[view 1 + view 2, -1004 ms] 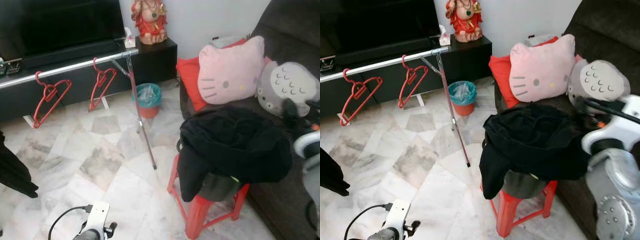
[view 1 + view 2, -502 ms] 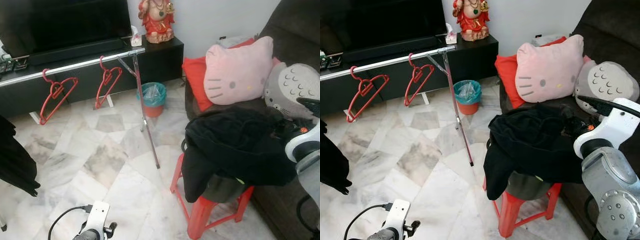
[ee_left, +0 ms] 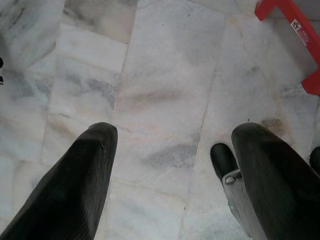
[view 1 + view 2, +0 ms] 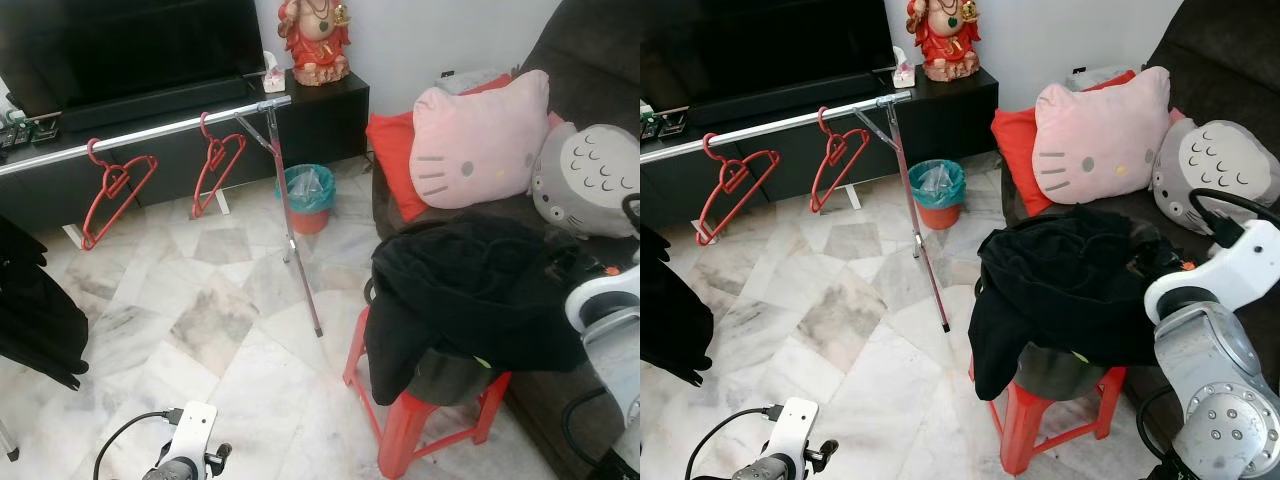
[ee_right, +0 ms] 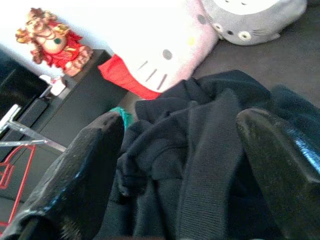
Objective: Hang hanger
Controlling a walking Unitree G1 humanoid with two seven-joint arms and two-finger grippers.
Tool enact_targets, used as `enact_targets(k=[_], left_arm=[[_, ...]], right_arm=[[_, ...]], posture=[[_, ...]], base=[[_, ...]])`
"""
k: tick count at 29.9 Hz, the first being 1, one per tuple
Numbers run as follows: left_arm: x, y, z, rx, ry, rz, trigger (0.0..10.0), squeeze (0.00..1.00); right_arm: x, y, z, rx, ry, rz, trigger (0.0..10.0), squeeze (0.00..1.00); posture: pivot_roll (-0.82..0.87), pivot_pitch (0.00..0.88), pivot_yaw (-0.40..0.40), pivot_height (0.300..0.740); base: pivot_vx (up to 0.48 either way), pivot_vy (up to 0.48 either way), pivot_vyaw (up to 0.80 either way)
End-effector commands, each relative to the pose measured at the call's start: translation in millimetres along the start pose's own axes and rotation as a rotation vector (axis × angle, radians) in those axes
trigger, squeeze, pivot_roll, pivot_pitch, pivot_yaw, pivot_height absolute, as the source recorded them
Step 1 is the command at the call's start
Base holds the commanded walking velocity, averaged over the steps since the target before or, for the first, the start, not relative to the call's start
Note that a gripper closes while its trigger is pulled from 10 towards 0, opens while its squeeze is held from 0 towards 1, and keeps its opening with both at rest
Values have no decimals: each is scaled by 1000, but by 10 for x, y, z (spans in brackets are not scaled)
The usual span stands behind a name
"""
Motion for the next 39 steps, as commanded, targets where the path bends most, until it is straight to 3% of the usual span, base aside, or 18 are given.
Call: enact_targets(k=[1, 4, 14, 23, 39], left_arm=[[7, -20, 44, -32, 4, 9, 10000, 0], [9, -25, 48, -33, 4, 11, 10000, 0], [8, -26, 29, -34, 0, 9, 10000, 0], [7, -21, 21, -29, -1, 5, 10000, 0], [7, -23, 11, -31, -1, 5, 10000, 0]], right_arm=[[-20, 3, -66, -18, -53, -5, 10000, 0], [-26, -10, -86, -26, -61, 2, 10000, 0], [-69, -160, 59, -28, 60, 87, 10000, 0], [-141, -210, -33, -38, 16, 106, 10000, 0], [-203, -330, 20, -46, 64, 145, 10000, 0]], posture=[[-143, 0, 90, 740], [-144, 0, 91, 740], [-139, 0, 88, 740], [-133, 0, 86, 740], [-128, 0, 86, 740]], base=[[0, 0, 0], [0, 0, 0], [0, 0, 0], [0, 0, 0], [0, 0, 0]])
Point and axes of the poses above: a point about 5 cm out from each wrist's last joint towards the gripper, its own x axis pointing back from the gripper into the wrist, its own y axis along the axis of the wrist's last joint, z = x × y, the point moved 1 cm from there along -x, pointing out of the wrist towards the gripper, and after that the axes turned 3 degrees about -x, right-handed, at the moved point
